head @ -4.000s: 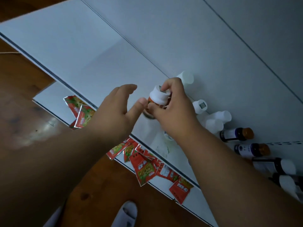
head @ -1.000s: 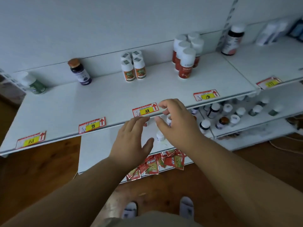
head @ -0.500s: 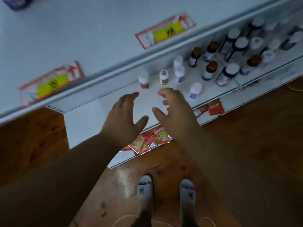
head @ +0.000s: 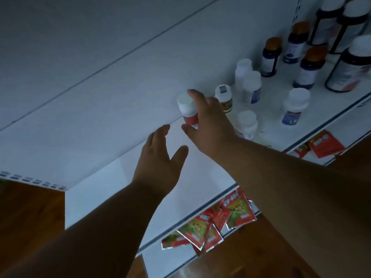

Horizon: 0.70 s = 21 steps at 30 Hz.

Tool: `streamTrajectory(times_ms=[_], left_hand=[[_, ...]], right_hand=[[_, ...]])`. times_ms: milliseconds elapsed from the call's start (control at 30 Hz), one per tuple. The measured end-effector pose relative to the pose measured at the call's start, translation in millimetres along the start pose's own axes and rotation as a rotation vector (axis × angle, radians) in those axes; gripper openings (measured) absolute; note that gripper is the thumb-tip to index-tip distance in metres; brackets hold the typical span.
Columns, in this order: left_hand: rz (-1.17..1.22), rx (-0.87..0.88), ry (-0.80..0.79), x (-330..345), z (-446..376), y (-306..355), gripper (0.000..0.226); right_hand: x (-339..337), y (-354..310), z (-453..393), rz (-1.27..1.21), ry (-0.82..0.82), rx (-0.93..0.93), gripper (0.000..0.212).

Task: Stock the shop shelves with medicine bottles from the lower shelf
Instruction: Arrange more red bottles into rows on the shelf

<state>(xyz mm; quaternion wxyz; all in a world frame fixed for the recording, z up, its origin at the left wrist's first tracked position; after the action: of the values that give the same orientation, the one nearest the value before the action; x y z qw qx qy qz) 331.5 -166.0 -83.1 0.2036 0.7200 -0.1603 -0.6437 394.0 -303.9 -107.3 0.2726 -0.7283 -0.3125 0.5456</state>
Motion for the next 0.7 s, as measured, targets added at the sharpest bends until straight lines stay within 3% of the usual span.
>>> streamTrajectory(times_ms=[100,200,400,467,533,633,700], left_hand=[[-0.048,-0.039,-0.02,4.6,-5.7,-18.3,0.06],[-0.051,-0.063,-0.031,9.7,-8.3,-28.6,0.059],[0.061,-0.068,0.04,15.9,-4.3,-25.8,0.052],[0.131,-0.054,0.032,13.3,7.2,-18.6,0.051],[0.212,-0.053,0.013,8.9,26.4,-7.7,0.057],[0.353,-0.145,-0.024,-7.4,62.9,21.2,0.073],[0.412,-0.187,-0.092,-27.9,92.3,51.9,0.072]], right_hand=[[23.1,-0.9,-23.4,0.054,-0.032,0.004,0.08],[40.0,4.7,-36.6,0.094,-0.08,-0.021,0.068],[39.4,6.8,-24.6,0.1,0.063,-0.069,0.048],[24.7,6.9,-6.0,-0.105,0.03,0.041,0.043],[0.9,3.9,19.8,-0.417,-0.006,0.281,0.033],[-47.2,-8.2,65.3,-0.802,-0.046,0.616,0.02],[-85.6,-21.9,95.5,-0.949,-0.077,0.731,0.017]])
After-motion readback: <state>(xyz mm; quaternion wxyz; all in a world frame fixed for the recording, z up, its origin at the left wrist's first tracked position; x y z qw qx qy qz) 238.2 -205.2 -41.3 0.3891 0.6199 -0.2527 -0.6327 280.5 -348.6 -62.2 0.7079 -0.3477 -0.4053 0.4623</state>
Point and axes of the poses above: each hand's wrist, its own z-axis away from the middle knuckle, its own x-axis out of the palm, y = z × x, the point moved 2 cm from there along -z, towards the middle knuckle, and after that the axes turned 7 degrees about y, right-handed, at the moved point
